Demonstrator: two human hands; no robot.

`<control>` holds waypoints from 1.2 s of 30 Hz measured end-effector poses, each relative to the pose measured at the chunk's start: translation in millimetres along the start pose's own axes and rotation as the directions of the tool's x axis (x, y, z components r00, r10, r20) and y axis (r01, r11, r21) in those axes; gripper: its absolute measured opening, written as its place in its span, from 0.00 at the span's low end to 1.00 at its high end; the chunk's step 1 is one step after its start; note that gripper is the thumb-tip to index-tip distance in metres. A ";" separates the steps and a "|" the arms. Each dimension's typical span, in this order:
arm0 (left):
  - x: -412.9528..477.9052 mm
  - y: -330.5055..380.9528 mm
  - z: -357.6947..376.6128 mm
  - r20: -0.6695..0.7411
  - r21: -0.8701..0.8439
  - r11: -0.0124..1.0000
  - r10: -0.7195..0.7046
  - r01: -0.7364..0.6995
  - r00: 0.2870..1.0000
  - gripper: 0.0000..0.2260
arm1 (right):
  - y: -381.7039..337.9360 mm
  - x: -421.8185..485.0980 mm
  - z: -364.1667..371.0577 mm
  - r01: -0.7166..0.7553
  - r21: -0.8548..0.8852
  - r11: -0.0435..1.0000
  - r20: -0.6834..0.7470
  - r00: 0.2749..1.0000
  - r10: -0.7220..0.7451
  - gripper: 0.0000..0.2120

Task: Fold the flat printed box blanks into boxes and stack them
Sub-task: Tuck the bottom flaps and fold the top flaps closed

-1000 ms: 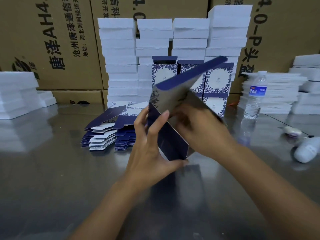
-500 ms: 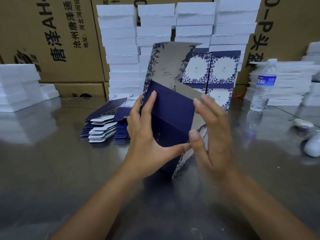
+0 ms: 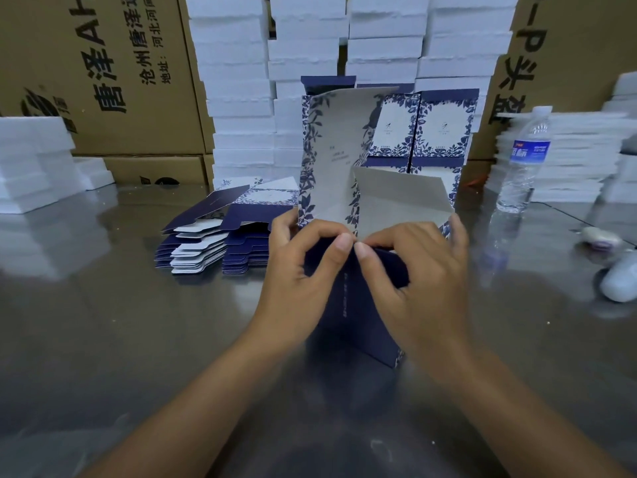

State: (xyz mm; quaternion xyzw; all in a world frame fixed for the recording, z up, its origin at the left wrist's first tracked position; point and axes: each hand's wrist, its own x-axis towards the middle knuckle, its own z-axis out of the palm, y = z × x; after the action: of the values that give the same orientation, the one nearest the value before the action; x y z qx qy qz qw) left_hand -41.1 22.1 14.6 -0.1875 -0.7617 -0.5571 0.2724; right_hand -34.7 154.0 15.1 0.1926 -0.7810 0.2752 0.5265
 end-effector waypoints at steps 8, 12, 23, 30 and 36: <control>0.4 6.5 2.9 0.028 -0.045 0.997 -0.066 0.068 0.997 0.09 | -7.5 1.7 2.2 -0.004 -0.054 0.999 -0.032 0.999 0.002 0.13; 2.5 5.8 3.4 0.024 -0.040 0.997 -0.071 0.072 0.997 0.09 | -4.9 2.6 -0.8 -0.010 -0.067 0.998 -0.017 1.000 0.009 0.14; 7.1 -0.8 -4.8 -0.019 -0.012 0.998 -0.059 0.059 0.998 0.11 | -1.2 2.8 -3.0 0.027 -0.028 0.999 -0.022 0.999 -0.028 0.13; 9.9 -5.4 -5.6 -0.037 0.032 0.999 -0.030 0.031 0.999 0.12 | 11.0 2.4 -7.3 0.108 -0.075 0.991 -0.061 0.992 -0.113 0.16; 14.1 -13.3 -15.5 -0.145 0.086 0.996 0.021 -0.009 0.989 0.10 | 15.3 2.6 -7.7 0.111 -0.044 0.993 -0.062 0.992 -0.113 0.17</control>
State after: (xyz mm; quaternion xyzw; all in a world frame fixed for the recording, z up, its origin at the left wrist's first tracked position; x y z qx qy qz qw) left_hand -56.7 2.9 17.0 -0.1402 -0.7613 -0.5343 0.3395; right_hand -39.2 170.7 16.3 0.2165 -0.7570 0.2354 0.5698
